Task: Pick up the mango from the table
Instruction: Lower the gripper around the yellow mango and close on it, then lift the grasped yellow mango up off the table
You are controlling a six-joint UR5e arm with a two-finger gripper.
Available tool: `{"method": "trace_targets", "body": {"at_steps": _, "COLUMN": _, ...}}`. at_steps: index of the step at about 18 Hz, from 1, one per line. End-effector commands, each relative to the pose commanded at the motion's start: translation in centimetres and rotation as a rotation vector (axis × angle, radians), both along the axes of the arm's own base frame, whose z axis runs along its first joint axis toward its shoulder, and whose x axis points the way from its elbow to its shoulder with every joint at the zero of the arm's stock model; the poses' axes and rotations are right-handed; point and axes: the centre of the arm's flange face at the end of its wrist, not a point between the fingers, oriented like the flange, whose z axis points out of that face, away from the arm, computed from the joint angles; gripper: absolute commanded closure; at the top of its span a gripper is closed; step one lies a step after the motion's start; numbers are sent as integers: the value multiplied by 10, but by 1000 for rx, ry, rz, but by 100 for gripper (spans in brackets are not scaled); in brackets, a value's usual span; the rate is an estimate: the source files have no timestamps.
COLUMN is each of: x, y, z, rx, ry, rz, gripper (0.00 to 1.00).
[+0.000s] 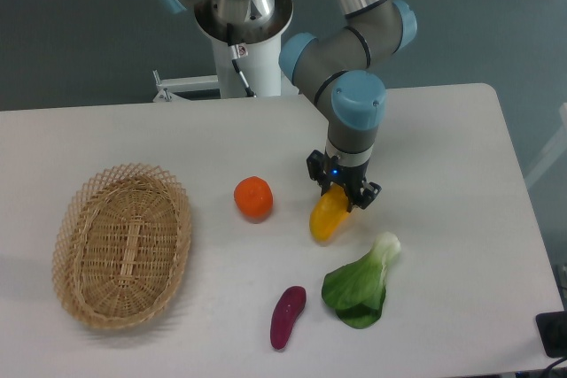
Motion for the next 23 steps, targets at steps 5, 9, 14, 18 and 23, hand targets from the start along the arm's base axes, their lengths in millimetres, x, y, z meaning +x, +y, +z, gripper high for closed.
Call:
{"method": "trace_targets", "body": {"at_steps": 5, "x": -13, "y": 22, "z": 65, "rx": 198, "ry": 15, "rz": 64, "gripper": 48}}
{"method": "trace_targets", "body": {"at_steps": 9, "x": -17, "y": 26, "z": 110, "rx": 328, "ry": 10, "rz": 121, "gripper": 47}}
{"method": "trace_targets", "body": {"at_steps": 14, "x": -28, "y": 28, "z": 151, "rx": 405, "ry": 25, "rz": 216, "gripper": 47}}
{"method": "trace_targets", "body": {"at_steps": 18, "x": -27, "y": 34, "z": 161, "rx": 423, "ry": 27, "rz": 230, "gripper": 47}}
{"method": "trace_targets", "body": {"at_steps": 23, "x": -29, "y": 31, "z": 167, "rx": 432, "ry": 33, "rz": 235, "gripper": 47}}
